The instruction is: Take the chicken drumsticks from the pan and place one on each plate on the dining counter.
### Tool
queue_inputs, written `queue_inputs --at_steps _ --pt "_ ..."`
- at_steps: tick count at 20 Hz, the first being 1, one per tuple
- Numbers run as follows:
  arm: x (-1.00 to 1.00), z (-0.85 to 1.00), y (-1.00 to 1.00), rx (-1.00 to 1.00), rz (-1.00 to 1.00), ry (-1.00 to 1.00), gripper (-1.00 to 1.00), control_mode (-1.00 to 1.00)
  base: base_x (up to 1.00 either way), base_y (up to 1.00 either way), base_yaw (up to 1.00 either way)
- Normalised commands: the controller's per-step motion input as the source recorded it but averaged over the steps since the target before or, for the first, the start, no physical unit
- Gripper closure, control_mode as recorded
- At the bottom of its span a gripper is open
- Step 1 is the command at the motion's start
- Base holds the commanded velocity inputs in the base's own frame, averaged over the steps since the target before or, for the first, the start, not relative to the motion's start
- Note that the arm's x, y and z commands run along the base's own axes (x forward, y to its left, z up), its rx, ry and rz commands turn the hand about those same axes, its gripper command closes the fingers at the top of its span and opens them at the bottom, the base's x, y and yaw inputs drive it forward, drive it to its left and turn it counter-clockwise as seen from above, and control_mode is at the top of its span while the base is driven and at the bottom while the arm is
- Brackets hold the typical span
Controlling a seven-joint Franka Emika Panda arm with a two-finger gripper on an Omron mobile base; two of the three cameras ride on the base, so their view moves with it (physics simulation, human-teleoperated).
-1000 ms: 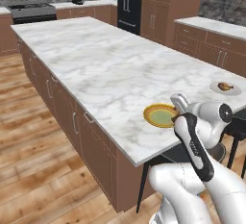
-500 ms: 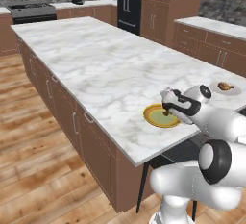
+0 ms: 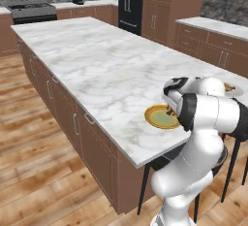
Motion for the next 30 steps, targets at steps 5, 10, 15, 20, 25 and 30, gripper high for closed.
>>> queue_inputs --at_steps 5,10,15,20,25,30 --pt "0.52 -0.95 -0.06 0.0 0.03 0.17 1.0 -1.0 0.0 0.0 0.0" --pt "0.37 -0.73 0.18 -0.01 0.0 0.12 -1.0 -1.0 0.0 0.0 0.0" --pt "0.13 0.0 0.08 0.0 0.02 0.01 -1.0 -1.0 0.0 0.0 0.0" --pt "0.03 0.1 0.32 0.0 0.15 -0.08 -1.0 -1.0 0.0 0.0 0.0" --pt "-0.14 0.88 0.62 -0.02 0.19 -0.06 -1.0 -1.0 0.0 0.0 0.0" --pt "-0.75 1.0 0.52 -0.17 0.13 0.0 -1.0 -1.0 0.0 0.0 0.0"
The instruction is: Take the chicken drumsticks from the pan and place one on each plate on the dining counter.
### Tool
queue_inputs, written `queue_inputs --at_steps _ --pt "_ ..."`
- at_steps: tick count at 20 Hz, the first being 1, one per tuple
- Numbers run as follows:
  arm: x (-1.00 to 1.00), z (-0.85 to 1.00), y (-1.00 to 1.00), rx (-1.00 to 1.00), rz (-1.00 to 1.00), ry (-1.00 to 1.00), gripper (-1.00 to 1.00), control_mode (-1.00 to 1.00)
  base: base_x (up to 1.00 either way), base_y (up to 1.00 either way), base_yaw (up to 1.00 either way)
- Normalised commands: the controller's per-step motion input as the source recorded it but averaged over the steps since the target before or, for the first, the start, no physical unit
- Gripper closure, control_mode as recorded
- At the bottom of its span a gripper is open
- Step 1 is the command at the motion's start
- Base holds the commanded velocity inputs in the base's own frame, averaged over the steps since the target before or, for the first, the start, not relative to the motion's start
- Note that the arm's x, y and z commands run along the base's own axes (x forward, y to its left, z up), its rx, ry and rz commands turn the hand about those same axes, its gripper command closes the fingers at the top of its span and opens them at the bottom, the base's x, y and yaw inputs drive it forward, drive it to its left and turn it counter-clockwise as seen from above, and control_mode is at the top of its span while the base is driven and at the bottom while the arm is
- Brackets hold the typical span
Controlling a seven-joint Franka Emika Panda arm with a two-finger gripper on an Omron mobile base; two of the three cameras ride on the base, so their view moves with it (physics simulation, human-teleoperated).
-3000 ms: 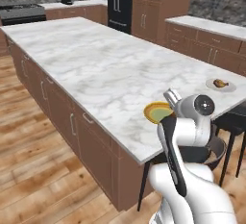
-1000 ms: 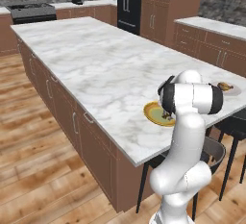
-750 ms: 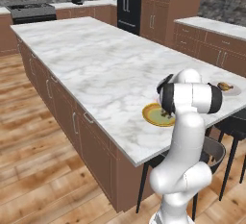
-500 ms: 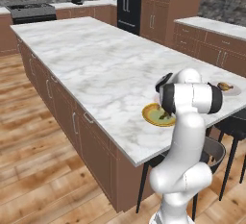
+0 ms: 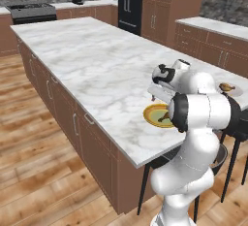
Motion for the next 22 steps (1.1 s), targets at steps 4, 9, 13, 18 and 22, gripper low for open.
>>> queue_inputs --at_steps 4,9,13,18,22 --pt "-0.99 1.0 0.88 -0.38 0.02 0.0 -1.0 -1.0 0.0 0.0 0.0" --pt "-1.0 0.21 0.92 -0.2 0.13 0.07 -1.0 -1.0 0.0 0.0 0.0" --pt "-1.0 -0.72 0.31 0.0 0.04 0.0 -1.0 -1.0 0.0 0.0 0.0" --pt "-1.0 -1.0 -0.18 0.0 0.0 -0.01 -1.0 -1.0 0.0 0.0 0.0" --pt "-1.0 -0.74 -0.42 0.0 0.0 -0.23 -1.0 -1.0 0.0 0.0 0.0"
